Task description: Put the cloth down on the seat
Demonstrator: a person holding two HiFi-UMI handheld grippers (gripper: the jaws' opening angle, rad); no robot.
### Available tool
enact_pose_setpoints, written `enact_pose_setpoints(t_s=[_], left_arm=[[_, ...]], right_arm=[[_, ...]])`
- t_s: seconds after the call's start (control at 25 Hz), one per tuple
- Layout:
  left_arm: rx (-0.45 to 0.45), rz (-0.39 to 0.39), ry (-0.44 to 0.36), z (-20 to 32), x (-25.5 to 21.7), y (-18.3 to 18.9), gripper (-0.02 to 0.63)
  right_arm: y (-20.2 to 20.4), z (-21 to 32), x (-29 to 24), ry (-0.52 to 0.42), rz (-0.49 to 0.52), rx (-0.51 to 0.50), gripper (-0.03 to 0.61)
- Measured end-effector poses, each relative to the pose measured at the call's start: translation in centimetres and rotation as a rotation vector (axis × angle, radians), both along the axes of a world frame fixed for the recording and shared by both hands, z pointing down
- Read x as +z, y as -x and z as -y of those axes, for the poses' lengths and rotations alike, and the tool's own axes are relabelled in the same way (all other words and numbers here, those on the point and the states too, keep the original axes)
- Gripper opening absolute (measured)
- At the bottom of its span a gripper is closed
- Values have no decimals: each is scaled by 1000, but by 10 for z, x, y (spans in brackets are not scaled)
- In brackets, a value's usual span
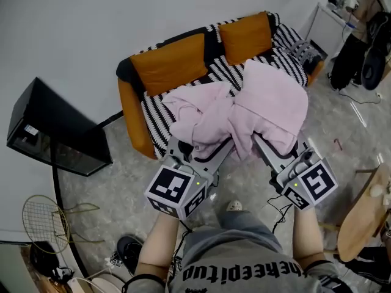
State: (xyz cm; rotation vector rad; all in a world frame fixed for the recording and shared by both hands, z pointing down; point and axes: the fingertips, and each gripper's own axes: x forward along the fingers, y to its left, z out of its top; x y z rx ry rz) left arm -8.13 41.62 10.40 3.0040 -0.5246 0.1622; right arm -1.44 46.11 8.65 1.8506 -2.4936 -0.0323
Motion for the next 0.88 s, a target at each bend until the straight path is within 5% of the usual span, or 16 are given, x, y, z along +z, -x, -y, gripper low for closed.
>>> enact_pose_setpoints(t_s=[0.28, 0.88], left_arm=[[-34, -3, -1, 13, 2, -43, 336], [-25, 29, 21, 78, 12, -64, 336]], right_arm=[[-44, 15, 1, -3, -2, -34, 155], [-66, 80, 13, 22, 25, -18, 155]])
